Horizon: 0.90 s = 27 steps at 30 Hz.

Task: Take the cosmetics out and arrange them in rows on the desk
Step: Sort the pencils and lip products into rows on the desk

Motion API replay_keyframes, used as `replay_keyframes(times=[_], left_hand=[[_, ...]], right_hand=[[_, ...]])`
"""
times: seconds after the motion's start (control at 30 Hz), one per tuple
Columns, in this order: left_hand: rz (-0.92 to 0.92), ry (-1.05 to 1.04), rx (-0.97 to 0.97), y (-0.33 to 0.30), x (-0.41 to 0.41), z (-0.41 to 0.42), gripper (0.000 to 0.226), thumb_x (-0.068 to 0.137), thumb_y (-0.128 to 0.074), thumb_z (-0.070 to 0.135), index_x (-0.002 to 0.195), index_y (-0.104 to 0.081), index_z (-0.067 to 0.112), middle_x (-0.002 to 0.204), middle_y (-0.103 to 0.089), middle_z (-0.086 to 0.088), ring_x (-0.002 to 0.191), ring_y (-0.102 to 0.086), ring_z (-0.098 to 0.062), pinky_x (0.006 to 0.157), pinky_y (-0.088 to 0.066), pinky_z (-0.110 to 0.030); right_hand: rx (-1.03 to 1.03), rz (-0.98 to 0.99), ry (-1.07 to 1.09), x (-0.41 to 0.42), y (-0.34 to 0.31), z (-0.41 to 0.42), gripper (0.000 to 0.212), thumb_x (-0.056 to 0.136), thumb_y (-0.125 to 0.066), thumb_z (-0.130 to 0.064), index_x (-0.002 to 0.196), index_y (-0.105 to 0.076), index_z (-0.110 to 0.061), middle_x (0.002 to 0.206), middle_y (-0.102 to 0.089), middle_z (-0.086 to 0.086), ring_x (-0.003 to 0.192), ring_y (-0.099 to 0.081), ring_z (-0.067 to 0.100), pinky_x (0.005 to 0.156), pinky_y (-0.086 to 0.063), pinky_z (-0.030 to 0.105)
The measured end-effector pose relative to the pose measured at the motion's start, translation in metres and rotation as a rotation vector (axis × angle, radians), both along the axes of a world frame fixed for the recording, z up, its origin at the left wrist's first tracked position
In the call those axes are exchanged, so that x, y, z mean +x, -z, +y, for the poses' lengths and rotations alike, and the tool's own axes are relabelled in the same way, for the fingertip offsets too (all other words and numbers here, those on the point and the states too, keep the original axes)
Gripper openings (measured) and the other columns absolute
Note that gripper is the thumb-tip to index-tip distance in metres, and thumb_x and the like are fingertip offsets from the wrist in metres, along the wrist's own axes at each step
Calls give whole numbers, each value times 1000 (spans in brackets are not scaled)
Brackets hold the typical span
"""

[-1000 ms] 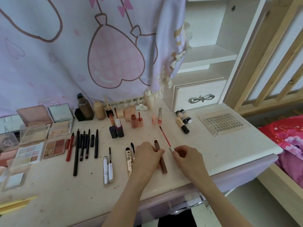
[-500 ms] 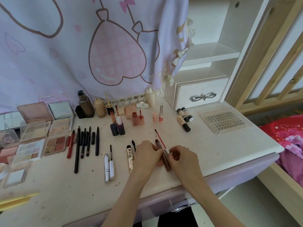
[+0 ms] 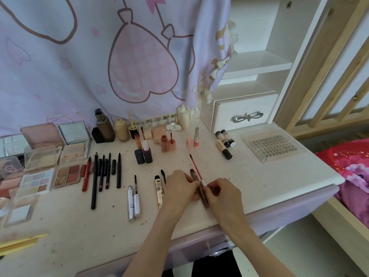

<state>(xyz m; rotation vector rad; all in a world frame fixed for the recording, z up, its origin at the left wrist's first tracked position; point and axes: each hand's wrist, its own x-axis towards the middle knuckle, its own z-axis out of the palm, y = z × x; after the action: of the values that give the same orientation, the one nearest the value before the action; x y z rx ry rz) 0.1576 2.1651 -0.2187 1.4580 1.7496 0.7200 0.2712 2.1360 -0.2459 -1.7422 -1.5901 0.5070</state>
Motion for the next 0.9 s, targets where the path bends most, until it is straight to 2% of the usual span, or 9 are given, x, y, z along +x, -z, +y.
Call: replay_keyframes(times=[0.13,0.27,0.4,0.6,0.73,0.9], left_hand=[[-38,15,-26,-1,1,-1,18,82,-65,12,64,-63,15,57,-63,2,36,-54,2,46,-40,-2],[-54,23,-35,-3,0,-1,24,81,-65,10,59,-61,17,57,-64,0,38,-57,-1,49,-47,-8],[-65,26,-38,-4,0,-2,18,82,-64,8,64,-64,12,59,-65,-3,38,-57,-3,48,-49,-11],[-27,38,-35,-4,0,-2,21,82,-64,10,61,-63,16,61,-67,-4,46,-62,-9,58,-53,-16],[-29,43,-39,-4,-1,-1,20,82,-63,9,62,-63,13,58,-64,-2,40,-59,-5,51,-50,-12],[-13,58,-26,-7,-2,-2,16,86,-60,14,74,-65,5,72,-70,-12,57,-68,-17,69,-57,-28]], right_hand=[[57,-3,-7,2,4,1,9,87,-63,-19,88,-64,-10,87,-51,-5,68,-47,2,63,-38,6],[84,-7,-43,4,6,-1,11,87,-63,-16,94,-68,-10,89,-56,-4,68,-48,-1,66,-38,3],[106,7,-72,7,5,-3,15,88,-62,-13,99,-70,-8,87,-59,-5,68,-50,0,69,-38,1],[106,20,-80,7,6,-2,12,86,-64,-13,96,-70,-10,83,-57,-8,68,-51,-3,67,-40,2],[89,28,-84,9,7,0,11,85,-64,-11,94,-70,-11,83,-58,-7,70,-53,1,68,-40,5],[91,26,-92,11,6,0,11,88,-61,-17,95,-69,-13,84,-58,-8,71,-53,0,68,-41,6]])
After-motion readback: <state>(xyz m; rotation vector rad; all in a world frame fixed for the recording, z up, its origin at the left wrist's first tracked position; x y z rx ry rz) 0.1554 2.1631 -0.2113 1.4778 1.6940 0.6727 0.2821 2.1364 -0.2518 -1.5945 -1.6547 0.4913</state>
